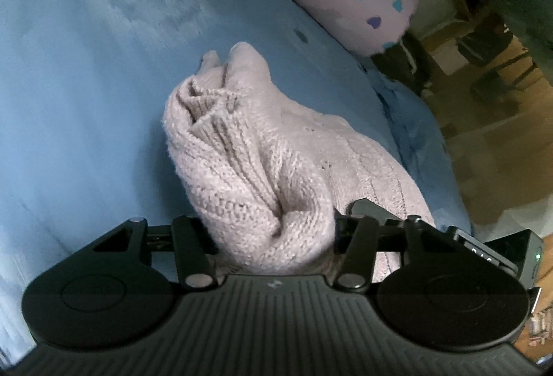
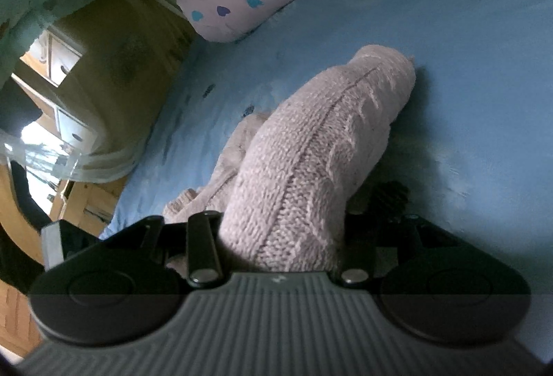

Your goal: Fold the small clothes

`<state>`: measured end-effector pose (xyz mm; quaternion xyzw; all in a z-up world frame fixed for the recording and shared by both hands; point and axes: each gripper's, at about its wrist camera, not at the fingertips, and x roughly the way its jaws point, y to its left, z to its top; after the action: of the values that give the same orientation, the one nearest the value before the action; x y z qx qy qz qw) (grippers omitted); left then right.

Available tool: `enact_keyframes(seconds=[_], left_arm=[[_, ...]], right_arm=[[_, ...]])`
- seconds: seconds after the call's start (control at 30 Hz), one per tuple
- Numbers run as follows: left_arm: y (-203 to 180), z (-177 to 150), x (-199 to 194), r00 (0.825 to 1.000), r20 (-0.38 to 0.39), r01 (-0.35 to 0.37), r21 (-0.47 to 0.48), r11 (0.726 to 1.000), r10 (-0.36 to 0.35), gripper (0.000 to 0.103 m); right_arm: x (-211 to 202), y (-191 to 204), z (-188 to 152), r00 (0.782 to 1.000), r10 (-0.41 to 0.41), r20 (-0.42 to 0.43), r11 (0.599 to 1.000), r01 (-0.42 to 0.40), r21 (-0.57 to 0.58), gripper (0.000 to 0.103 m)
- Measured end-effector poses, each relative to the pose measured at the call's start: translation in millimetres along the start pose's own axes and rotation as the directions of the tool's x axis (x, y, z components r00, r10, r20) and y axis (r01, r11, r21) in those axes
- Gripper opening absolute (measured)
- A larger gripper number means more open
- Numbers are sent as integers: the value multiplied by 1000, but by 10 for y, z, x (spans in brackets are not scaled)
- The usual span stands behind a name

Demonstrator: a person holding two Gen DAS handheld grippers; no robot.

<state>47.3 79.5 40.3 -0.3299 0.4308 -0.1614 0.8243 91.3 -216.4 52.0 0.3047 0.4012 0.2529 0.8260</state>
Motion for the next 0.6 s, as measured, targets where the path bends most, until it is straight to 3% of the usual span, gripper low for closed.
enact_keyframes(seconds=[0.17,0.4,0.6], left_arm=[[-257,-476,-108,1000,-28,-1,36,999,3,59],[-358,-1222,-163,995,-99,-14,71,997,21,59],[-525,-1441,-234,991,-69,-98,197,975,114,60]], right_arm=[[-395,-57,-128,999,-25,-23,1000,25,-8,49],[-842,-233,-554,993,-100,-58,993,95,-74,49],[-885,-330,-926,974,-225,-5,954,219,-206,62]])
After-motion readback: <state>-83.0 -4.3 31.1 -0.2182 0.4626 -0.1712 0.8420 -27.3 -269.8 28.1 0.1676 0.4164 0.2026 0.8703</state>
